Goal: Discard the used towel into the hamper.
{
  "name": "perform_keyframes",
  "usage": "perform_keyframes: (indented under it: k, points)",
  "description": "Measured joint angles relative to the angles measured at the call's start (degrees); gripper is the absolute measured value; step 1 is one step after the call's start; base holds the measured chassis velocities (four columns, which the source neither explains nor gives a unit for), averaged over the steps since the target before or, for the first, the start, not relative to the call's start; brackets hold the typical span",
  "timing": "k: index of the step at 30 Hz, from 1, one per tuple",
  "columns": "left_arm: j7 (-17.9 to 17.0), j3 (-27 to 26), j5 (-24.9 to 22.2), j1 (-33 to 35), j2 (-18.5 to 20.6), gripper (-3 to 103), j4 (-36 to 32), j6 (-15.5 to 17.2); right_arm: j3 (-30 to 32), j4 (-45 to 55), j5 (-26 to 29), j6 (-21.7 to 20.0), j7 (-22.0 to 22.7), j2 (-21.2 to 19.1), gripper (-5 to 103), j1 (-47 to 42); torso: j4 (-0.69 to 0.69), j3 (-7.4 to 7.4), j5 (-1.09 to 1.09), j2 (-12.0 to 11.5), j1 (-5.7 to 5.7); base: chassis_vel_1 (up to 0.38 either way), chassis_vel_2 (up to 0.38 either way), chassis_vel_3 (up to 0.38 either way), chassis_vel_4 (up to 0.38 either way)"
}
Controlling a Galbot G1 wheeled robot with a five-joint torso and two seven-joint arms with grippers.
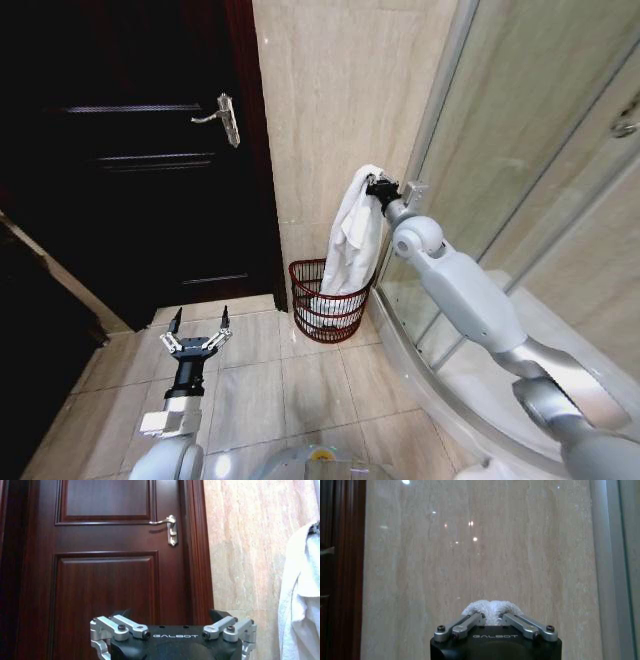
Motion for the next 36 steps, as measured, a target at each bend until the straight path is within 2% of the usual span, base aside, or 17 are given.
perform_keyframes:
  k: [8, 19, 36]
  points:
    - [0.03, 0.25, 0.21, 0.01, 0.12, 100, -0.02, 0.08, 0.56, 1.43, -0.22, -0.07, 0.96, 0.1, 4, -1.94, 0.01, -1.02, -0.01, -1.68, -0.66, 0.0, 0.0, 0.0, 0.0]
    - [-0.31, 2.15, 1.49, -0.18, 0.26, 100, -0.44, 0.62, 3.32, 4.83, -0.49, -0.08, 0.62, -1.91, 4, -7.13, 0.0, -2.68, -0.01, -4.39, -1.7, 0.0, 0.0, 0.0, 0.0]
    - [-1.91, 5.34, 4.04, -0.11, 0.09, 100, -1.43, 0.64, 5.81, 6.07, -1.96, -1.65, 0.18, -3.32, 4, -10.14, 0.0, -2.82, 0.0, -4.67, -1.86, 0.002, 0.002, -0.003, -0.003]
